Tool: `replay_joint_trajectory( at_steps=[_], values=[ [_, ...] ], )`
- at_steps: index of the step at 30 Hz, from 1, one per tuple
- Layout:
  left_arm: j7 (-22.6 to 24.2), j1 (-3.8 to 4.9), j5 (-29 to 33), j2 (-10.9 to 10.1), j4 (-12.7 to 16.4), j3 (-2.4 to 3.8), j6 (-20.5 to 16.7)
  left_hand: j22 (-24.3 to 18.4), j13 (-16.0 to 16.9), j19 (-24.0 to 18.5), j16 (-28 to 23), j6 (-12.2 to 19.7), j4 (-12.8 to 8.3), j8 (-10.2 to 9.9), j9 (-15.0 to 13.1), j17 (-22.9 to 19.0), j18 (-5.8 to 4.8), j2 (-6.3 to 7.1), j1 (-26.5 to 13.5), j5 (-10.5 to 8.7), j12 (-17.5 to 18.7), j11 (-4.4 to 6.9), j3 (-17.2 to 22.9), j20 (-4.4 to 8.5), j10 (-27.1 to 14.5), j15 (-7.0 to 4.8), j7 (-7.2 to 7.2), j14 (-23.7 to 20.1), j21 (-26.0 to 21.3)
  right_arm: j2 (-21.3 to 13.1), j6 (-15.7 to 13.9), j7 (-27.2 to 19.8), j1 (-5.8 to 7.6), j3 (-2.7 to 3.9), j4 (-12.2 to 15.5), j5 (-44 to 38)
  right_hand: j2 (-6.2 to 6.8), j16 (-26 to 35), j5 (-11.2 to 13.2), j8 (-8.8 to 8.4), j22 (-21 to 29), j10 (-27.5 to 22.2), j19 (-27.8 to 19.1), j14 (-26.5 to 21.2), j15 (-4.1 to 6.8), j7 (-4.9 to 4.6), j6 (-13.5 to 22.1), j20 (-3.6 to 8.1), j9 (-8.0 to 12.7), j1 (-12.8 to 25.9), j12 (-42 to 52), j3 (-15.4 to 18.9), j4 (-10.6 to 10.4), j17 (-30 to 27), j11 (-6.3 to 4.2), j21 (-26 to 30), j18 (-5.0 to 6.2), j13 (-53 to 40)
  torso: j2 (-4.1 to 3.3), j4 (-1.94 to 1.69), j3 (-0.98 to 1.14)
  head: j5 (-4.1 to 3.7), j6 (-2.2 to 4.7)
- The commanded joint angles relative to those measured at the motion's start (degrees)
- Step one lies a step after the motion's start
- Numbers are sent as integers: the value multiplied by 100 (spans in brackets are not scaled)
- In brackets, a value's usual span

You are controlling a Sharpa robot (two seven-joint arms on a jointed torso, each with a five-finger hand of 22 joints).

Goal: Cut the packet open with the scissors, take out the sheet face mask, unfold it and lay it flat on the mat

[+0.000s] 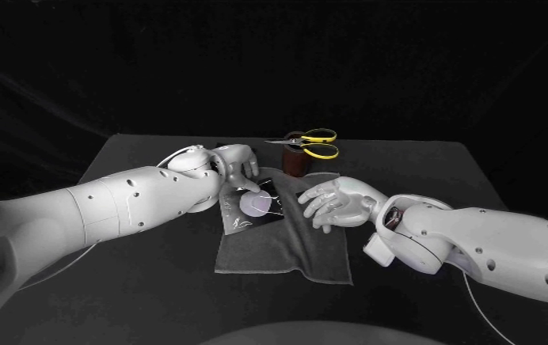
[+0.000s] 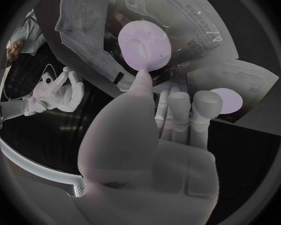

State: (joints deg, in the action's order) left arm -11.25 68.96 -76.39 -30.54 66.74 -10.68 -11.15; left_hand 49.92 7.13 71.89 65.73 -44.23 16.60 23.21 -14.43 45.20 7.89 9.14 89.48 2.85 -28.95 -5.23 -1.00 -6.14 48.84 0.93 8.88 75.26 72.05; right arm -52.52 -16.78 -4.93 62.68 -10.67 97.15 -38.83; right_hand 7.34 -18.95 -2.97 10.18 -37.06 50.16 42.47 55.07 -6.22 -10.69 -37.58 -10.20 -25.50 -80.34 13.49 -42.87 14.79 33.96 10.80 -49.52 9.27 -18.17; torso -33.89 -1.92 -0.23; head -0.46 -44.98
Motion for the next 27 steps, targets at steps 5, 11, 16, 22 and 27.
replay_joint_trajectory(
  at_steps=[5, 11, 16, 22, 27],
  values=[
    [0, -4, 110, 43, -24, 7, 164, 3, -10, 29, -11, 4, 2, -35, 8, -12, -96, -14, -33, -7, 16, -29, 50, 1, -22, -2, 36, 48, 23, 59, 408, -219, -7, -1, -98, 621, -151, -1, -18, 362, 255, 1121, 392, 1336, 336, -264, -508, 179, 4, -99, 144, 395, -2, -400, -229, 121, 140, 399, 1, -3, 5, 8, -20],
    [-27, -5, 131, 77, -57, 7, 237, 23, -12, 39, -22, 13, 9, -39, 14, -27, -100, -8, -51, -7, 11, -41, 49, -3, -16, 5, 58, 48, 34, 80, 412, -180, -11, -2, -138, 631, -50, -3353, -228, 703, -1320, 1857, 2570, 3224, 765, 166, -1093, 522, 35, 461, 1230, 1148, -228, 2176, -725, -1514, -129, -335, -1, 0, 6, 16, -24],
    [-53, -11, 160, 130, -131, 8, 337, 13, -13, 34, -30, 18, 9, -41, 17, -39, -98, -8, -56, -7, 8, -50, 52, -7, -15, 11, 72, 46, 31, 89, 427, -167, -12, -2, -200, 655, -81, -5696, -858, 1083, -2965, 2081, 3556, 3249, 795, 309, -1306, 571, -194, 754, 4280, 1223, -501, 4271, -821, -2602, -444, -3286, -6, 0, -1, 6, -27],
    [-72, -42, 178, 198, -255, 9, 380, 10, -16, 33, -47, 20, 4, -41, 22, -62, -98, -38, -49, -7, 2, -65, 78, -17, -8, 24, 91, 44, 32, 92, 532, -101, -12, -2, -236, 315, -114, -6063, -1104, 1053, -3363, 3000, 3756, 3303, 811, 329, -1383, 596, -271, 969, 6266, 1326, -744, 4560, -845, -2844, -516, -5444, 4, -3, 1, 11, -51],
    [-90, -57, 185, 229, -321, 9, 430, 6, -24, 28, -65, 38, 0, -51, 31, -87, -98, -58, -33, -7, 10, -83, 104, -28, -29, 38, 108, 39, 31, 98, 588, -16, -12, -2, -218, -4, -119, -6582, -1110, 989, -3393, 3369, 3771, 3402, 799, 328, -1383, 586, -292, 1023, 6841, 1381, -854, 5048, -836, -2857, -517, -6132, -1, -1, 0, 5, -62]
  ],
)
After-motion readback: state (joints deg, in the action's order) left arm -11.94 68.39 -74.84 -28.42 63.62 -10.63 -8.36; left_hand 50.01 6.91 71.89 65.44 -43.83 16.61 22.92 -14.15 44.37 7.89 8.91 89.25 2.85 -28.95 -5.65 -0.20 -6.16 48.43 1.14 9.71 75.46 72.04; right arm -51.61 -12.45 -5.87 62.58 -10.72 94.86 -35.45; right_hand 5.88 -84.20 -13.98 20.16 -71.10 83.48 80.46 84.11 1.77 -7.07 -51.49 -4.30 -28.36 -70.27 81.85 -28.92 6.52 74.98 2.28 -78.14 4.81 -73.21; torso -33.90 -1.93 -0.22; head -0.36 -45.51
